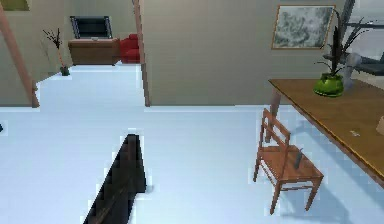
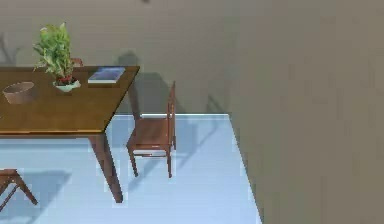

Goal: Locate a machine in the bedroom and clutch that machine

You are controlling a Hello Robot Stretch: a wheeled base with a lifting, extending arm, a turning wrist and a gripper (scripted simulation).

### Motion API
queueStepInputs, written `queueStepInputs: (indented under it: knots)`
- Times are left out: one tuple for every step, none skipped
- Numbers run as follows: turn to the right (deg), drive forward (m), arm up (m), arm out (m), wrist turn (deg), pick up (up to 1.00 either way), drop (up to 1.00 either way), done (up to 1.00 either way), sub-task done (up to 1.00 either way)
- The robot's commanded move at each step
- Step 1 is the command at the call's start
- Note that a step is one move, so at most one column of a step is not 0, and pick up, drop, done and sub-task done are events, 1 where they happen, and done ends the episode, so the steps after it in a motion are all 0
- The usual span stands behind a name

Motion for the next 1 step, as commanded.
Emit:
queueStepInputs:
  knots:
    - [0.0, 1.00, 0.00, 0.00, 0.0, 0.00, 0.00, 0.00, 0.00]
